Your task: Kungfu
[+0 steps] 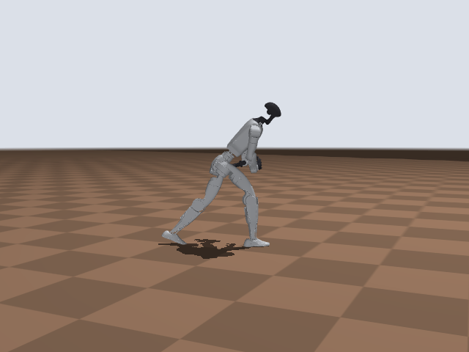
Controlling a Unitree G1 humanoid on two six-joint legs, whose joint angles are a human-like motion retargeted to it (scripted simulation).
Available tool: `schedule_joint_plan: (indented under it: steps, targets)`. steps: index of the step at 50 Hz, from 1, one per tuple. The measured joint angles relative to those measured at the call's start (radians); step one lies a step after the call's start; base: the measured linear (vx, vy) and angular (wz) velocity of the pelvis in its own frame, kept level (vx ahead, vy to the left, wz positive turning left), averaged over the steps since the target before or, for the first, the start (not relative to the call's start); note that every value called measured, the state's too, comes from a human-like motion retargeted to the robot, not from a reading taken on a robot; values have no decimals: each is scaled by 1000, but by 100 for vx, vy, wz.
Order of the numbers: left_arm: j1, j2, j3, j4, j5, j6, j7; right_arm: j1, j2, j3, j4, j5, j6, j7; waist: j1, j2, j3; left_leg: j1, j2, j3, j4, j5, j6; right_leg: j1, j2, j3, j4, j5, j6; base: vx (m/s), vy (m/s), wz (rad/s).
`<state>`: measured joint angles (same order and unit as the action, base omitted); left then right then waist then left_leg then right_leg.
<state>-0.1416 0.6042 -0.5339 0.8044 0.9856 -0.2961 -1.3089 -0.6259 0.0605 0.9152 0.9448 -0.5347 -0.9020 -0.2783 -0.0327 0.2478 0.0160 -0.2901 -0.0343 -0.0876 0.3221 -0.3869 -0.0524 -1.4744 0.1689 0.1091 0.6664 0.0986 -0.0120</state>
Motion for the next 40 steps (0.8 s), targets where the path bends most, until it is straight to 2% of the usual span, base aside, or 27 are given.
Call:
schedule_joint_plan:
  steps: [3,7,10,15,20,23,25,28,30,32,33,36,40]
  targets:
    - [-19,-19,27,20,-51,50,77,-37,-22,-26,-10,-12,24,44,0,14,-5,8,13,-53,-9,52,-14,25,-18,-1,30,-81,7,19,-26,107]
    - [-48,-60,54,56,-154,159,231,-63,-29,-76,-27,41,60,165,-17,27,-15,12,41,-102,-21,149,-41,47,-59,-33,88,-155,-7,20,-28,133]
    - [-70,-71,64,71,-228,230,380,-72,-32,-108,-52,147,64,236,-31,32,-28,12,69,-112,-32,252,-64,75,-93,-56,118,-208,-18,27,-34,141]
    - [-86,-56,83,88,-332,274,577,-91,-45,-148,-129,384,105,339,-51,22,-53,1,115,-130,-36,470,-133,148,-138,-81,144,-284,-21,31,-41,142]
    - [-95,-15,121,102,-401,197,603,-99,-137,-195,-280,629,167,381,-58,-16,-89,-6,142,-104,-39,713,-209,254,-205,-122,155,-369,-11,29,-40,156]
    - [-85,8,161,107,-527,148,615,-70,-238,-218,-388,815,229,405,-81,-74,-119,-11,110,11,-59,851,-209,317,-300,-125,168,-426,15,35,-26,193]
    - [-69,18,186,108,-655,145,655,-27,-313,-242,-464,954,289,439,-98,-103,-136,-29,118,85,-48,911,-209,375,-353,-158,155,-454,19,29,-39,183]
    - [-11,18,226,90,-860,148,733,83,-411,-279,-562,1154,374,482,-80,-109,-141,-60,262,179,75,911,-209,523,-321,-286,105,-496,-25,36,-64,113]
    - [26,2,257,63,-995,132,754,172,-481,-325,-619,1257,406,496,-88,-122,-174,-47,297,290,-58,884,-164,596,-336,-366,7,-478,-43,36,-51,172]
    - [79,-24,291,29,-1127,130,735,289,-562,-374,-686,1349,429,503,-80,-156,-191,-43,258,359,-88,730,-105,666,-352,-405,-65,-463,-46,36,-26,131]
    - [107,-40,308,8,-1187,134,717,355,-602,-399,-722,1391,435,501,-69,-170,-195,-48,230,358,-88,672,-95,704,-350,-423,-102,-456,-49,33,-21,92]
    - [200,-94,347,-66,-1363,167,659,559,-681,-466,-803,1488,442,482,-36,-198,-211,-60,152,387,-95,513,-112,819,-333,-499,-226,-429,-56,33,-21,85]
    - [331,-197,405,-165,-1563,254,568,835,-666,-554,-866,1611,462,493,13,-235,-241,-81,56,431,-104,381,-102,965,-296,-605,-387,-391,-60,36,-20,84]
